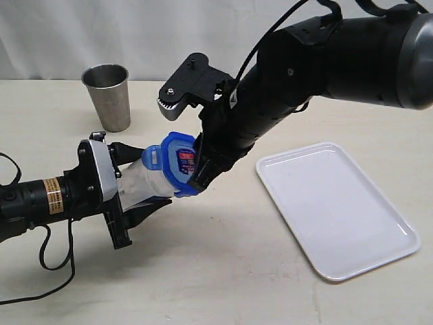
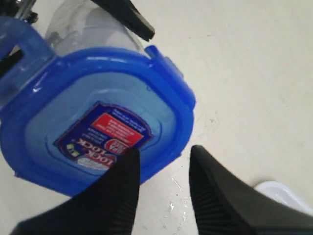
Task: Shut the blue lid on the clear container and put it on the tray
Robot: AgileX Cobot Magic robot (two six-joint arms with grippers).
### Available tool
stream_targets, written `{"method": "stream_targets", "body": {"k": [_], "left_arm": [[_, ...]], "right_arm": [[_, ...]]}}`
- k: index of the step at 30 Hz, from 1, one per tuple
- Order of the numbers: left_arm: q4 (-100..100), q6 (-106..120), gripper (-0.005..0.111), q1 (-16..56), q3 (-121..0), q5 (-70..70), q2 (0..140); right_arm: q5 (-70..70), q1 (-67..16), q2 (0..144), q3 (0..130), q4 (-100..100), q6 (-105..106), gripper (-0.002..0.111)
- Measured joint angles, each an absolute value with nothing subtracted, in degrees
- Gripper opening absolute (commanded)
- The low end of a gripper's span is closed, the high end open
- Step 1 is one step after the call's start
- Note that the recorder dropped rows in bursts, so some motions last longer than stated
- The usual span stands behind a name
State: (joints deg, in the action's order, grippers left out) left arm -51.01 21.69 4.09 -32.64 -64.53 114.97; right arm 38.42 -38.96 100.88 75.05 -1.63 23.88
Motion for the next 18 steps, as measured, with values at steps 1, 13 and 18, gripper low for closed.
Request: {"method": "stream_targets", "body": {"k": [1,13,18], "left_arm": [[-50.90,21.14,0.000,4.09,-32.64,-64.75,114.97],[-50.70,19.75,0.000,4.09,-32.64,-63.82,114.97],[-50.46,19.75,0.000,4.20,-32.64,-65.90,114.97]], "right_arm": [[38.31,-38.86,100.88,75.05,-1.40,22.63,0.033],[37.72,-38.59,103.94,74.78,5.66,13.03,0.033],[37.11,-38.59,100.96,75.25,5.66,9.28,0.037]]}}
